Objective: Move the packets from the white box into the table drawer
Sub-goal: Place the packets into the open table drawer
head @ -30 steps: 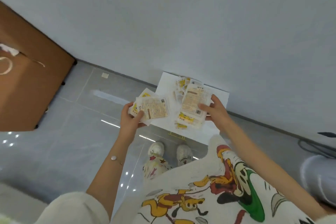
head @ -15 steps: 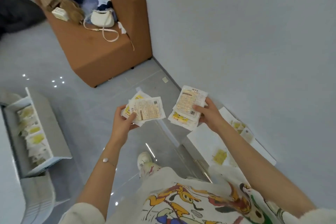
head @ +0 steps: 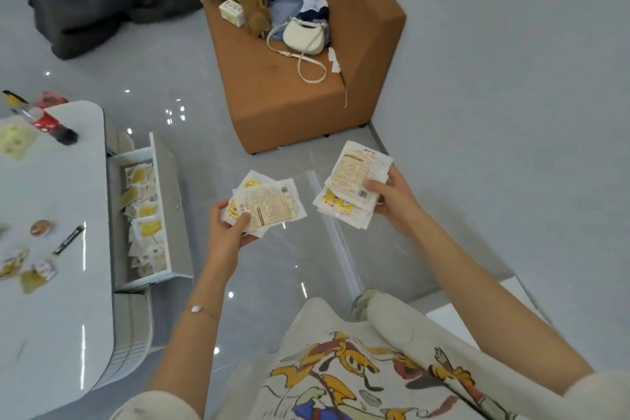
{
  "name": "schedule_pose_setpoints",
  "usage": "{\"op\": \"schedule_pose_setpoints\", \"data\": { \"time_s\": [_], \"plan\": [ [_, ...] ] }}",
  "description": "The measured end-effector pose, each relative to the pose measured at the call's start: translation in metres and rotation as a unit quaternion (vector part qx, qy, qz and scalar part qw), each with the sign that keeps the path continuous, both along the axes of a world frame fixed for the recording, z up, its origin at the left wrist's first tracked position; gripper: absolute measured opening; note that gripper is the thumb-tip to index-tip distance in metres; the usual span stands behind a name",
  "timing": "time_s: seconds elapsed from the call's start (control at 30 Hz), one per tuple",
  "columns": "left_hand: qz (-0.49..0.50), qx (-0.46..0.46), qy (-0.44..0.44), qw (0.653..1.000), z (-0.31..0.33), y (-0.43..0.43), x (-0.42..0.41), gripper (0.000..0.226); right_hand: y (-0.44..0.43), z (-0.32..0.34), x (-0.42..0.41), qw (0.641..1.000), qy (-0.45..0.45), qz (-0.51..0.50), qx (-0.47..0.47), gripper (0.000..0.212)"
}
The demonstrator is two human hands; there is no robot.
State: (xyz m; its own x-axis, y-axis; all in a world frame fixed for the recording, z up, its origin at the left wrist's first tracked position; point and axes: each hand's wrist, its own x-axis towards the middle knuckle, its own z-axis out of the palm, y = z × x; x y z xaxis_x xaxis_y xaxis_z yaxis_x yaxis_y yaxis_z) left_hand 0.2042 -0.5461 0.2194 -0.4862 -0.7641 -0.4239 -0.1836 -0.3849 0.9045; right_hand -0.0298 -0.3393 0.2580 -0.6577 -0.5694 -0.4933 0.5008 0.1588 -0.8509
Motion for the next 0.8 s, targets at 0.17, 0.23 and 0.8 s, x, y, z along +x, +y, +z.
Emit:
{"op": "schedule_pose_setpoints", "data": {
  "time_s": [0.17,0.23,0.8],
  "plan": [
    [0.061,0.008,0.022,0.998,0.001,-0.047,-0.001,0.037,-0.079,0.001,-0.021,0.998,-0.002,0.063,0.003,0.047],
    [0.095,0.015,0.032,0.995,0.001,-0.063,-0.007,0.035,-0.109,-0.002,-0.032,0.996,0.002,0.089,0.007,0.048],
    [0.400,0.053,0.054,0.913,-0.016,-0.142,-0.040,0.037,-0.343,-0.010,-0.107,0.931,0.011,0.365,0.012,0.039]
  ]
}}
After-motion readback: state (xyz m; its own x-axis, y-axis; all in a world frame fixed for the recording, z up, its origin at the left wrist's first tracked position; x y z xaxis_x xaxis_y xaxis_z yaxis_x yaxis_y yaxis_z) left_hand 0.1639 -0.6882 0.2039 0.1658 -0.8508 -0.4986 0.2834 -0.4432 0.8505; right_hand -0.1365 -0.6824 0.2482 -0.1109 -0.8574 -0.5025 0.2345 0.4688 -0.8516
